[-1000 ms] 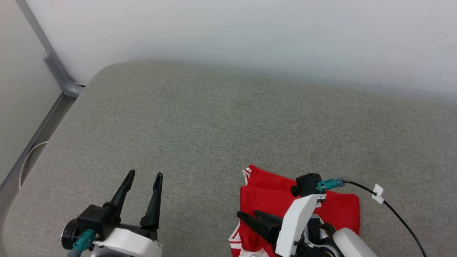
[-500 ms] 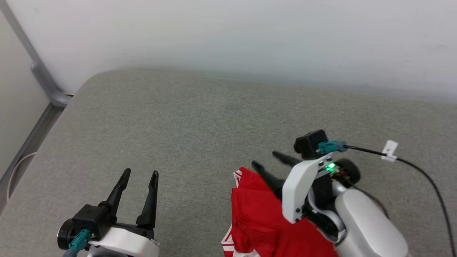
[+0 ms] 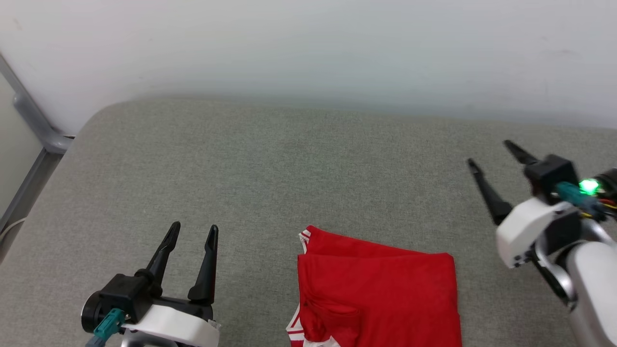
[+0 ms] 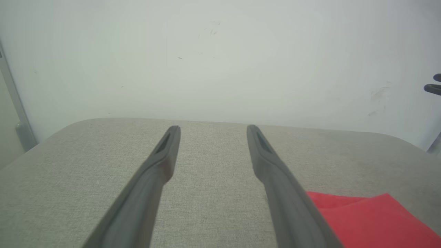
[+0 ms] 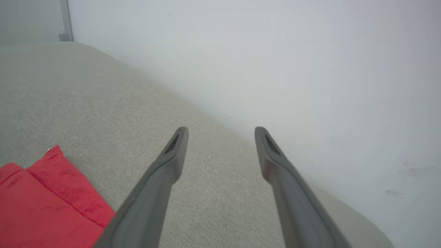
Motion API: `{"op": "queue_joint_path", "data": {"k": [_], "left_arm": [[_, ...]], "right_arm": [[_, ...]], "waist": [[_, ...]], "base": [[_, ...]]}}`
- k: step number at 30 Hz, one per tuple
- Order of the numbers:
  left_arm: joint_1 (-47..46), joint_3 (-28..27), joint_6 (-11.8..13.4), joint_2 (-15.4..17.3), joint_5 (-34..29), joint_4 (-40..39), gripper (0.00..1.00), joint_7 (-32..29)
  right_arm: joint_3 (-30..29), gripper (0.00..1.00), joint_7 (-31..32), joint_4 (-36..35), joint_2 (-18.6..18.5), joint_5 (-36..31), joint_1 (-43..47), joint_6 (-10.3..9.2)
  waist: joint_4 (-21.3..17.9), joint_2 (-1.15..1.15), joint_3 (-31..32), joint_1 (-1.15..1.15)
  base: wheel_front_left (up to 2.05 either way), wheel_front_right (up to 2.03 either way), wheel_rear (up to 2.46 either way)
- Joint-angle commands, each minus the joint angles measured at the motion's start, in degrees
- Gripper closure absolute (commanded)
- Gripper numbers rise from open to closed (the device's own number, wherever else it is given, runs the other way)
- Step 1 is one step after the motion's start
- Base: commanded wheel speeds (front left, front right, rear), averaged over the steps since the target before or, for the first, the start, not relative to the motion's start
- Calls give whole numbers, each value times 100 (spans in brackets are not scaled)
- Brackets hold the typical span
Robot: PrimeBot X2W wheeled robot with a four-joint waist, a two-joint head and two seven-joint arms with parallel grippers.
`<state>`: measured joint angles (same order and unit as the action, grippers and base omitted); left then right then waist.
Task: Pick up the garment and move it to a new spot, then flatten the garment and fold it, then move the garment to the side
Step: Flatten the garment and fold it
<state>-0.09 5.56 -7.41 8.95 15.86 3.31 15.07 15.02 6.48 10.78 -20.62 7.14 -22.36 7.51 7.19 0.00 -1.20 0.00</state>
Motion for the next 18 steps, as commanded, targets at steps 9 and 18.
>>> {"op": "queue_joint_path", "data": {"k": [9,18], "left_arm": [[-53,6,-11,-104,2,-228,0,12],[106,-80,-11,-186,-36,-323,0,12]], "right_arm": [[-1719,0,-736,-1043,366,-246,1248,-5],[-2269,0,-1226,-1585,1270,-442,2237,-5]], "waist": [[-30,0,-214,0],[-32,0,-257,0]], "base": [[0,0,0],[0,0,0]]}}
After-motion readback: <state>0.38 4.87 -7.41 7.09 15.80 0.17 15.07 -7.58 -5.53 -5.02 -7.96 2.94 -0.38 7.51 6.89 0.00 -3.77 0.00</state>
